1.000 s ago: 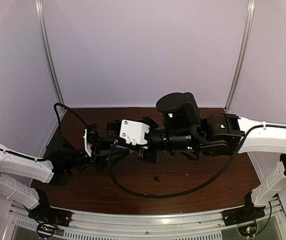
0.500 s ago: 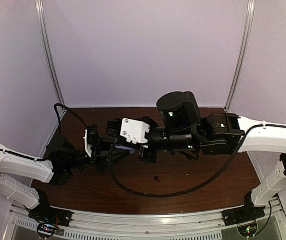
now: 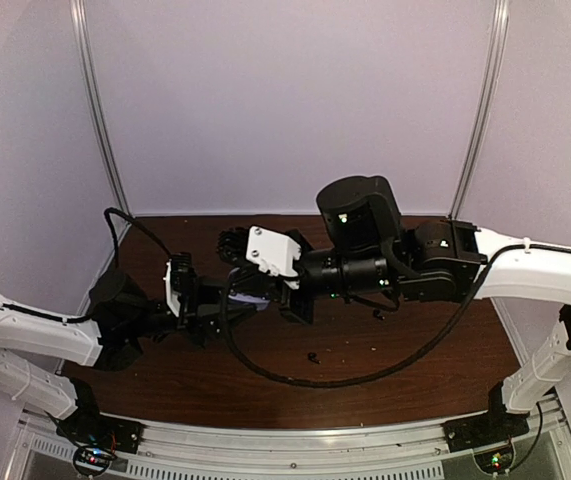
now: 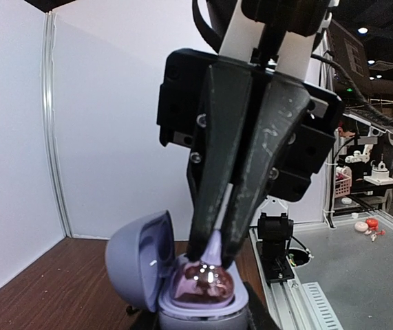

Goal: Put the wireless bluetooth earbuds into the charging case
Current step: Adjust the left earbud in the left side groove of the charging case.

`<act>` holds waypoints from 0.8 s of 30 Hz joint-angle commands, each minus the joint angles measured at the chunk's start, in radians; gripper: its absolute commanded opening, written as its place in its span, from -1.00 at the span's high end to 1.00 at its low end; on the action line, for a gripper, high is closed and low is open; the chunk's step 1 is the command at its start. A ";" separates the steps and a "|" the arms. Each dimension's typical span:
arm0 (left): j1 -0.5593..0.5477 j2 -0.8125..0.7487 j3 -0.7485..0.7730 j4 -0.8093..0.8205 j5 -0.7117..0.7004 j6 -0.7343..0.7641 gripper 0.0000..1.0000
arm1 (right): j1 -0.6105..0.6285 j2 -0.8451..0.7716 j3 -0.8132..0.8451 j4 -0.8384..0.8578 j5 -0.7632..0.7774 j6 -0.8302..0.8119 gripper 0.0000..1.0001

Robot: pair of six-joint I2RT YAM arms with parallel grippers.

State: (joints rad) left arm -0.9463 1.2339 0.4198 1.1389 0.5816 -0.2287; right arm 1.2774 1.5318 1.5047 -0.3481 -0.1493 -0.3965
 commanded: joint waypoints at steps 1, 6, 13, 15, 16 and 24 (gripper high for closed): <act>-0.005 -0.030 0.050 0.043 0.042 0.031 1.00 | -0.013 -0.008 -0.011 -0.037 -0.034 0.034 1.00; -0.006 -0.039 0.059 0.030 0.053 0.039 1.00 | -0.025 -0.001 -0.009 -0.052 -0.058 0.053 1.00; -0.006 -0.046 0.078 0.000 0.075 0.053 1.00 | -0.044 0.015 -0.009 -0.069 -0.092 0.068 1.00; -0.006 -0.051 0.079 0.001 0.073 0.051 1.00 | -0.045 0.017 -0.009 -0.073 -0.097 0.069 1.00; -0.006 -0.054 0.079 0.000 0.072 0.051 1.00 | -0.046 0.019 -0.010 -0.075 -0.099 0.069 1.00; -0.006 -0.062 0.103 -0.036 0.069 0.047 1.00 | -0.046 0.045 0.010 -0.127 -0.073 0.043 1.00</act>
State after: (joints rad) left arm -0.9436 1.2076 0.4500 1.0286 0.6216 -0.1959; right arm 1.2381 1.5318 1.5055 -0.3752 -0.2535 -0.3408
